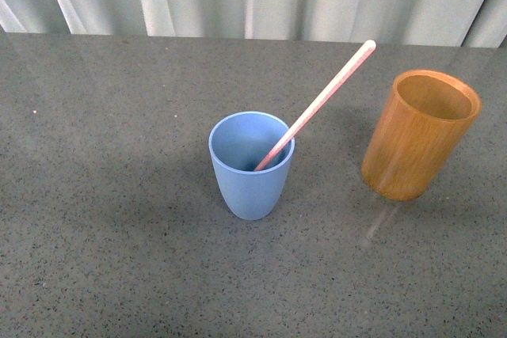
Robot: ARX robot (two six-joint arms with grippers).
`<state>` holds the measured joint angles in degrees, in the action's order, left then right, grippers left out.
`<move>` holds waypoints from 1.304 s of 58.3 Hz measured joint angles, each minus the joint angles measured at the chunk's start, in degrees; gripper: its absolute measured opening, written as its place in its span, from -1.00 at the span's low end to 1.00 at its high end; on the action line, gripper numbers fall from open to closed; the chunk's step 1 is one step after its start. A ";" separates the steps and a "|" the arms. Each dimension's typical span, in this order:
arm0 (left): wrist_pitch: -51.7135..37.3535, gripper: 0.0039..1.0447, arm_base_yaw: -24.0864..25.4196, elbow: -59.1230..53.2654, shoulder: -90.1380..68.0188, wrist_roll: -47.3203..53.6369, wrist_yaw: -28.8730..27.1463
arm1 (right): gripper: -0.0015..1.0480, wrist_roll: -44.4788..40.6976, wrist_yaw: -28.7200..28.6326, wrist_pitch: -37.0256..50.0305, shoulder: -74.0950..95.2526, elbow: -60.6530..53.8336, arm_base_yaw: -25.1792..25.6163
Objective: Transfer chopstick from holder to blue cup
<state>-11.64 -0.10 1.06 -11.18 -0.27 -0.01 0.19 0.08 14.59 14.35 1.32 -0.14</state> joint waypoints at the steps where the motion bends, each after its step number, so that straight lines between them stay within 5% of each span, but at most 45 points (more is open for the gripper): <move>1: 0.00 0.87 0.00 0.00 0.00 0.00 0.00 | -0.98 0.00 0.00 -0.35 -0.35 0.00 0.00; 19: 0.00 0.87 0.00 0.00 0.00 0.00 0.00 | -0.98 0.00 0.00 -5.03 -4.96 0.02 0.00; 24: 0.00 0.87 0.00 0.00 0.02 0.00 0.00 | -0.98 0.00 -0.02 -13.70 -11.63 0.00 0.00; 40: 0.00 0.87 0.00 0.00 0.02 0.00 0.00 | -0.98 0.00 0.02 -14.47 -14.10 0.00 0.00; 71: 0.00 0.87 0.00 -0.02 0.02 0.00 0.00 | 0.84 0.04 0.02 -14.49 -14.10 0.00 0.00; 76: 0.00 0.87 0.00 0.00 0.02 0.00 0.00 | 0.80 0.00 0.00 -14.49 -14.10 0.00 0.00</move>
<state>-11.64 -0.10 1.06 -11.16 -0.27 -0.01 0.19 0.08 0.10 0.25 1.32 -0.14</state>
